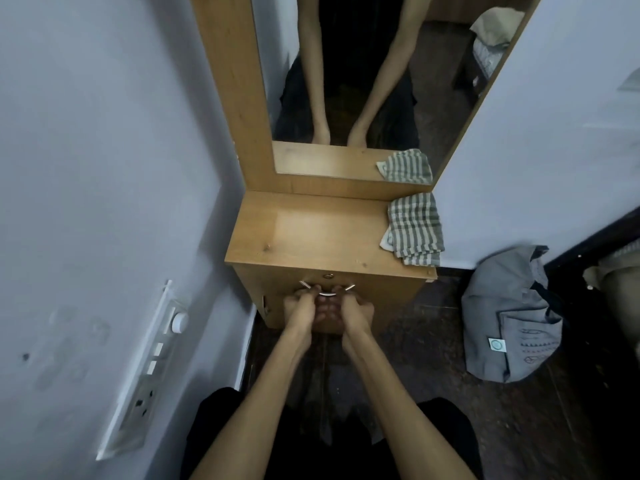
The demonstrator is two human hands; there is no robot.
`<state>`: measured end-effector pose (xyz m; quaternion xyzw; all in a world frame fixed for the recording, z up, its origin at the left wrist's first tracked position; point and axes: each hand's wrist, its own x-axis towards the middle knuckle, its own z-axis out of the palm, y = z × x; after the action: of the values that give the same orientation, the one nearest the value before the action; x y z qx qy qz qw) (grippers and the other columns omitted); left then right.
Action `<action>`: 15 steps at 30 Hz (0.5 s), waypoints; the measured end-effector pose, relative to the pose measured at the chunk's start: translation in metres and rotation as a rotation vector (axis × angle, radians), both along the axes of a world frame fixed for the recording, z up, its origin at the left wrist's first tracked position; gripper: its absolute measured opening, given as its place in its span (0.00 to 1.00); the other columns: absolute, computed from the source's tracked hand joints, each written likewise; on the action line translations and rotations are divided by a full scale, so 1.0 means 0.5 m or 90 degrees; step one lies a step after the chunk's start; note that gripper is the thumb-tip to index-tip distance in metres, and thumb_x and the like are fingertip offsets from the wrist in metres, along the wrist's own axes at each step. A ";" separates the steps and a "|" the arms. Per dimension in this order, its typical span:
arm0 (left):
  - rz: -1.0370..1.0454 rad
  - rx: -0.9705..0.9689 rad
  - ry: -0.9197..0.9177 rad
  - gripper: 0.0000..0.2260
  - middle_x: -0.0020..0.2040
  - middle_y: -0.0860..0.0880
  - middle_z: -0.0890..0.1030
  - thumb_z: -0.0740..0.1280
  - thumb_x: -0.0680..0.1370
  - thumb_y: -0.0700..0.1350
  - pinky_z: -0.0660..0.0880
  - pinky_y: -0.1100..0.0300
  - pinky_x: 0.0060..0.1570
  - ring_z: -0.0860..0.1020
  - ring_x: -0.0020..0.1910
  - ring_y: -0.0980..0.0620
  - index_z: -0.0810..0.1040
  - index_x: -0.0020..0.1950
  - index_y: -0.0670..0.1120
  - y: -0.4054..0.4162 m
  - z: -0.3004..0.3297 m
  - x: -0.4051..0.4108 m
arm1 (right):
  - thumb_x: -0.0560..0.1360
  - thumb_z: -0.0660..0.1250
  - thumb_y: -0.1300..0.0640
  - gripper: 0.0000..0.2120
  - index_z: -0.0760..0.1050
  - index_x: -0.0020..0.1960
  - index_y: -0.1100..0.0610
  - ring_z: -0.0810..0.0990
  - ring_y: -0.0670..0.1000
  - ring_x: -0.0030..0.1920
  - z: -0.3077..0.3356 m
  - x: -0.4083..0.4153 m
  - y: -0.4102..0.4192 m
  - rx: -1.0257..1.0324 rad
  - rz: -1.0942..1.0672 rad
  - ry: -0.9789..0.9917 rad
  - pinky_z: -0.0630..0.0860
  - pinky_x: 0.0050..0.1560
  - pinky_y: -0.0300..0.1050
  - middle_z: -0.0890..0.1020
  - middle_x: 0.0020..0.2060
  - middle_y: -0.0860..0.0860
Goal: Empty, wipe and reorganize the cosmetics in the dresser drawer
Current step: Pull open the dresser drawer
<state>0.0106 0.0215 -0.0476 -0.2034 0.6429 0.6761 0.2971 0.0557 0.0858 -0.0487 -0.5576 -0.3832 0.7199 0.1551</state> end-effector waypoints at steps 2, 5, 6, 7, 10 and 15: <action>-0.027 -0.017 0.008 0.06 0.32 0.46 0.84 0.68 0.79 0.40 0.76 0.63 0.23 0.81 0.26 0.52 0.81 0.47 0.39 -0.008 0.005 0.008 | 0.78 0.68 0.64 0.07 0.80 0.48 0.69 0.79 0.48 0.19 0.007 0.011 -0.001 0.009 0.012 -0.007 0.74 0.19 0.38 0.83 0.25 0.54; -0.060 -0.045 0.009 0.08 0.38 0.42 0.84 0.68 0.79 0.42 0.75 0.63 0.24 0.80 0.30 0.48 0.81 0.51 0.37 -0.025 0.005 0.021 | 0.77 0.69 0.62 0.09 0.81 0.39 0.61 0.78 0.45 0.20 0.005 0.031 -0.010 0.022 0.035 -0.024 0.74 0.22 0.37 0.83 0.24 0.51; -0.066 -0.048 0.006 0.09 0.40 0.40 0.84 0.68 0.79 0.42 0.75 0.63 0.25 0.80 0.31 0.47 0.81 0.52 0.36 -0.035 0.005 0.027 | 0.77 0.70 0.61 0.09 0.81 0.38 0.60 0.78 0.44 0.22 0.001 0.043 -0.015 0.019 0.043 -0.032 0.75 0.24 0.36 0.83 0.25 0.51; -0.072 -0.051 0.002 0.10 0.42 0.39 0.84 0.68 0.79 0.42 0.76 0.62 0.26 0.80 0.32 0.47 0.81 0.52 0.35 -0.046 0.008 0.037 | 0.77 0.71 0.60 0.09 0.81 0.38 0.59 0.79 0.44 0.23 -0.003 0.056 -0.022 0.014 0.048 -0.038 0.76 0.26 0.37 0.83 0.26 0.51; -0.087 -0.055 -0.008 0.10 0.47 0.38 0.86 0.68 0.80 0.42 0.79 0.59 0.34 0.82 0.37 0.48 0.81 0.54 0.35 -0.080 0.014 0.068 | 0.76 0.72 0.58 0.06 0.84 0.44 0.60 0.83 0.48 0.32 -0.011 0.092 -0.042 -0.001 0.056 -0.044 0.78 0.32 0.39 0.86 0.34 0.54; -0.100 -0.070 -0.009 0.11 0.45 0.41 0.85 0.67 0.80 0.42 0.77 0.60 0.34 0.80 0.34 0.51 0.81 0.56 0.36 -0.127 0.022 0.121 | 0.76 0.72 0.57 0.06 0.82 0.42 0.58 0.80 0.47 0.30 -0.005 0.146 -0.086 0.008 0.082 -0.058 0.76 0.32 0.40 0.84 0.34 0.54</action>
<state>0.0710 -0.0418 -0.0365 -0.1730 0.6908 0.6129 0.3424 0.1287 0.0429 -0.0514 -0.5629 -0.4291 0.7000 0.0945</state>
